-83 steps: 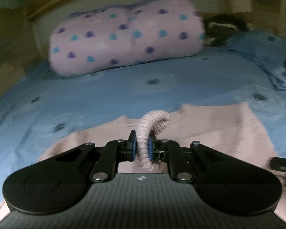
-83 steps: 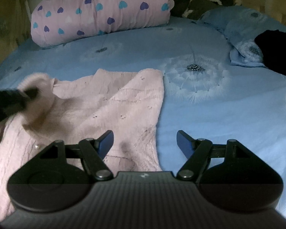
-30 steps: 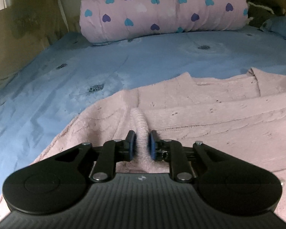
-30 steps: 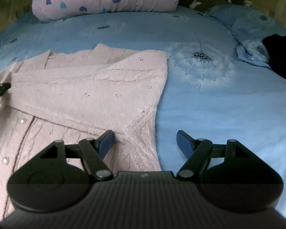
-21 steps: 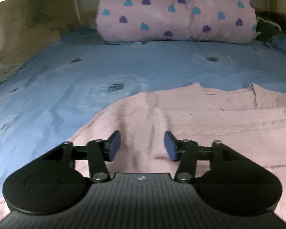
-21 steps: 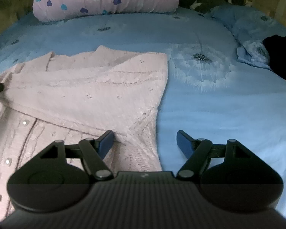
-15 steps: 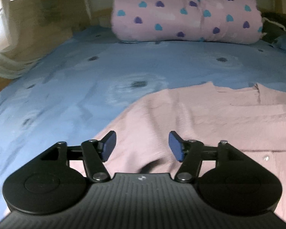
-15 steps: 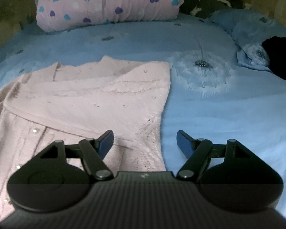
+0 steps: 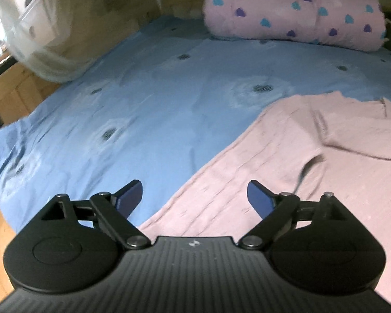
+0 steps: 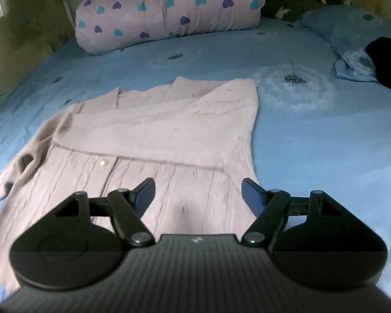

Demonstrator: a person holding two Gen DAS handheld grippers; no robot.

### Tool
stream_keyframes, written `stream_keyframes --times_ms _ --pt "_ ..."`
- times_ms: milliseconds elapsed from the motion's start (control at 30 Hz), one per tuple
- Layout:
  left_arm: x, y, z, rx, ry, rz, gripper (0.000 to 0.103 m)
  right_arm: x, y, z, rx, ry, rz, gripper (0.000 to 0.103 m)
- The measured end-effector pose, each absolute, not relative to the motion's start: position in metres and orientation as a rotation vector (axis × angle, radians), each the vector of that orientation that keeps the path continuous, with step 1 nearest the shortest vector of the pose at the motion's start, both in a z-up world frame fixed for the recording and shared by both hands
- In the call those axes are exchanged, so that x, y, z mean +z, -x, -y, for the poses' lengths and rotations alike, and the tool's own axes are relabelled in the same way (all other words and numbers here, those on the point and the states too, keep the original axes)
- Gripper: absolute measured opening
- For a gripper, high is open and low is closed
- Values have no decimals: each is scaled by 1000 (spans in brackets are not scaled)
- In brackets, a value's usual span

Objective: Fold small clothes
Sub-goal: 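Move the left gripper to the other sleeve cuff and close on it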

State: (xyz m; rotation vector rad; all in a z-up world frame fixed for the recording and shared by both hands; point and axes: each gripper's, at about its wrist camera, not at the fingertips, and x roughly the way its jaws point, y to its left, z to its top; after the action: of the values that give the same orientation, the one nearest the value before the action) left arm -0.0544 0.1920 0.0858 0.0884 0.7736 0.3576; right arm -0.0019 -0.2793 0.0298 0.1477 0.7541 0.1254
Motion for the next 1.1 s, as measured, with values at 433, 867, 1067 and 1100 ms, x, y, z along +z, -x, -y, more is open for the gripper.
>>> stream_keyframes --times_ms 433,867,1067,1100 --pt "47 90 -266 416 52 -838 93 31 90 257 163 -120 -739 74" --pt "6 108 -288 383 249 -820 93 23 118 247 153 -110 -773 74" --pt "-3 108 -294 515 227 -827 93 19 118 249 142 -115 -779 74" --pt "-2 109 -294 508 228 -821 93 17 117 249 138 -114 -783 74"
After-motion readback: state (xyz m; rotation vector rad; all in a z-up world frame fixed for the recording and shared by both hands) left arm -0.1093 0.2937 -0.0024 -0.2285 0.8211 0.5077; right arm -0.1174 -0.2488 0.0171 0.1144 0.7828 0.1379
